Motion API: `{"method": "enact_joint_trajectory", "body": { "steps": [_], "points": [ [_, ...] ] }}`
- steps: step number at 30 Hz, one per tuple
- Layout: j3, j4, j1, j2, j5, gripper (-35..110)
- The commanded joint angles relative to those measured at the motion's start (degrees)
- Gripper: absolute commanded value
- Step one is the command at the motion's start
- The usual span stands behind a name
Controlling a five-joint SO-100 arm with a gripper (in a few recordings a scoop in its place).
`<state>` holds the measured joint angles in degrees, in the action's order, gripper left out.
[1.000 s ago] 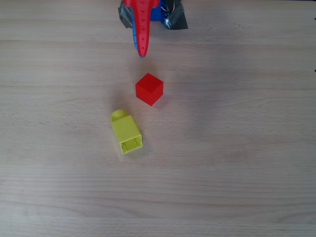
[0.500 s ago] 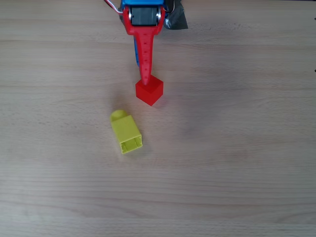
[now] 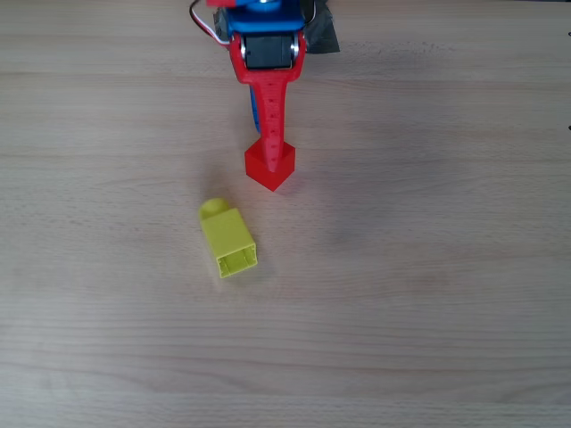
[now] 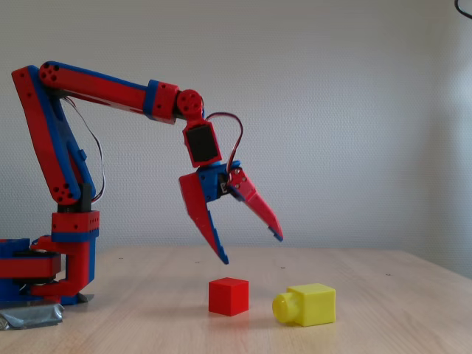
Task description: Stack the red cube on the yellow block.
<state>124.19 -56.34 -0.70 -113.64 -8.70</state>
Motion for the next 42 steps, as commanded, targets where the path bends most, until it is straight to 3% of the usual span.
{"method": "enact_joint_trajectory", "body": {
  "steps": [1, 23, 36, 42],
  "points": [
    [0.4, 1.5, 0.7, -1.3, -0.6, 34],
    [2.5, 5.3, -1.4, 1.1, -2.3, 32],
    [-22.9, -20.1, 1.0, 5.8, 0.5, 33],
    [-23.4, -24.8, 0.4, 6.9, 1.3, 32]
  ]
}}
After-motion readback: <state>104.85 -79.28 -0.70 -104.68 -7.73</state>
